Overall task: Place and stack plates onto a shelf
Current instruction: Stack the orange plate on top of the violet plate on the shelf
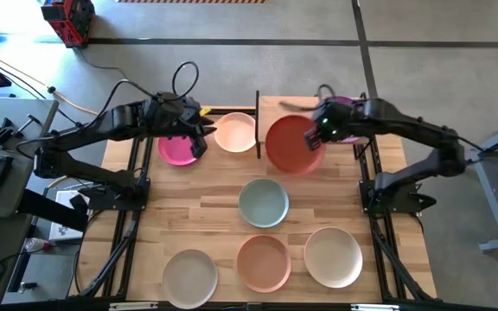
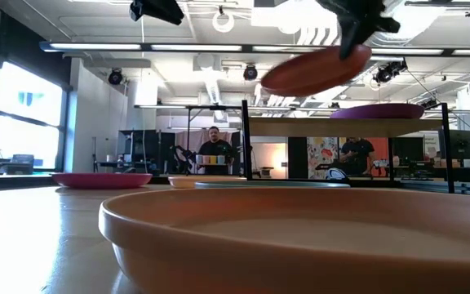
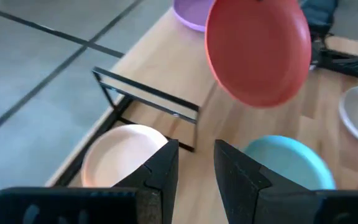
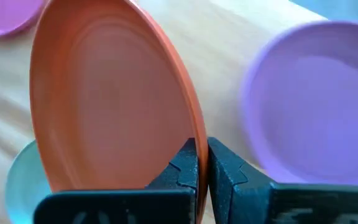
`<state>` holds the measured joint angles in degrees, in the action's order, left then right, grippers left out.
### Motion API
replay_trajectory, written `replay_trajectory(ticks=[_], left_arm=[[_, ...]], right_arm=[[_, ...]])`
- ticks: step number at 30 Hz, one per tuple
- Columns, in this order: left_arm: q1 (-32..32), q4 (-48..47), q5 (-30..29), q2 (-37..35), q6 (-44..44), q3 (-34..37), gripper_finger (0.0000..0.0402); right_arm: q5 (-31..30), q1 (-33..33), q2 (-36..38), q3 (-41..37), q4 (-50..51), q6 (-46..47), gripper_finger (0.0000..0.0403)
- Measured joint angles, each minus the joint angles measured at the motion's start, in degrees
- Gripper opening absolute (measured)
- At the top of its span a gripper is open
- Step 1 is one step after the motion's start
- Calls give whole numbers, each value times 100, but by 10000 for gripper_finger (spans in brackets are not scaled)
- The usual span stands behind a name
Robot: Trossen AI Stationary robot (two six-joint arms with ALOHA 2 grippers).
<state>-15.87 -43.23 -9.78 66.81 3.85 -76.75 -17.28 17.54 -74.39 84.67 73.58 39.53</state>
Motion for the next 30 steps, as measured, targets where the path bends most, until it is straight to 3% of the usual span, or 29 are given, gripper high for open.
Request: replay_trajectory(ticks=[6, 9, 19, 30], left_arm=[[-508, 175, -3, -2, -546, 0, 90], [-755, 251, -3, -2, -662, 0, 90], [-1462, 331, -7, -2, -828, 0, 90], [-1859, 320, 0, -2, -1509, 0, 90]], right_arm=[[806, 1075, 1253, -1381, -1358, 138, 0], [906, 1465, 1860, -1898, -1798, 463, 0], [496, 2602, 3176, -2675, -1853, 1685, 0], [-165, 2997, 3324, -3110, -1484, 2462, 0]])
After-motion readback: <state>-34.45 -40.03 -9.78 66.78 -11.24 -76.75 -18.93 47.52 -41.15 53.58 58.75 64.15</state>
